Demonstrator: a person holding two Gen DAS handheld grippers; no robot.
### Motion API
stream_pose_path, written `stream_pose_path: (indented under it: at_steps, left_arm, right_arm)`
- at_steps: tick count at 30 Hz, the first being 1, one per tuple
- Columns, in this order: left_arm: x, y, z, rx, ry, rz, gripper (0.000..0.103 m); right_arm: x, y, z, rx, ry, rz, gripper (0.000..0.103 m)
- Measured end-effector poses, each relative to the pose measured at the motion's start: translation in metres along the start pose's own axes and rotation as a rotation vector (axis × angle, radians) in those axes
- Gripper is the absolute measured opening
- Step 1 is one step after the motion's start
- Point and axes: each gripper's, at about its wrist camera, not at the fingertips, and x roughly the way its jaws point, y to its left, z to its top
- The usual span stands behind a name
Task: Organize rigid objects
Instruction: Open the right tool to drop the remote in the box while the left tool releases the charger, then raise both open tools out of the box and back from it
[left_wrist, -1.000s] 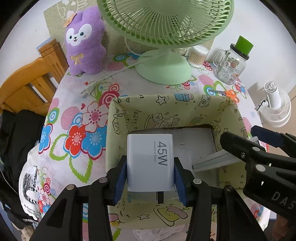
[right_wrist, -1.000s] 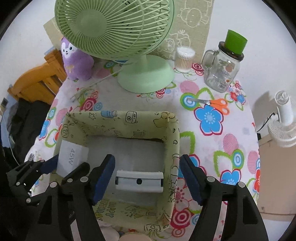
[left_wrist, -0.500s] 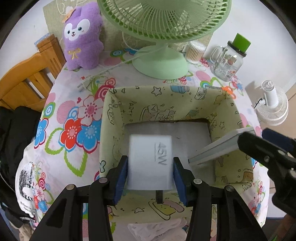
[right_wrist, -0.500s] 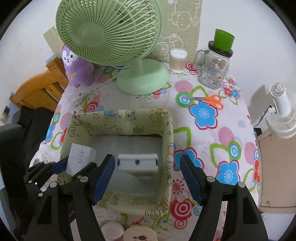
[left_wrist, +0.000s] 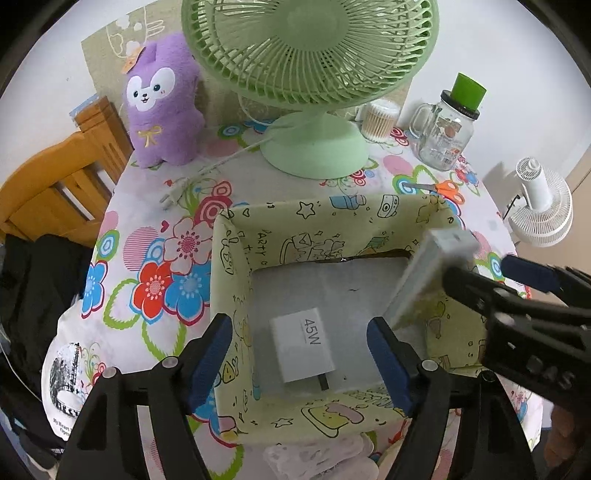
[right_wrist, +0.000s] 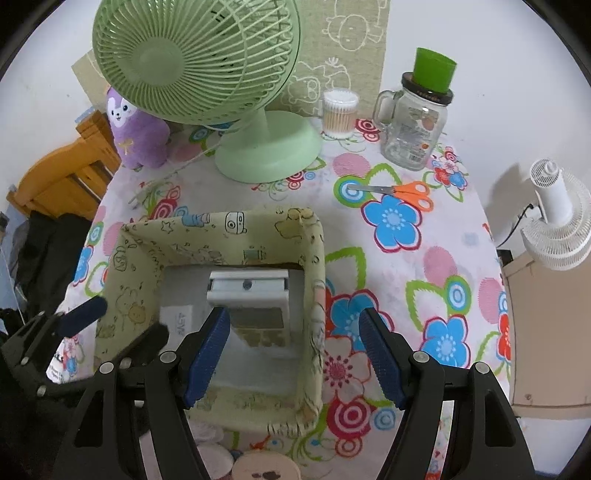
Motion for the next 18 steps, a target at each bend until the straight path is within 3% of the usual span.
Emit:
stream_pose_path:
  at_steps: [18]
  left_arm:
    - [-0.006, 0.003, 0.0, -0.005, -0.006, 0.023, 0.086]
  right_arm:
    - [0.013, -0.006, 0.007, 0.027, 0.012, 0.007, 0.075]
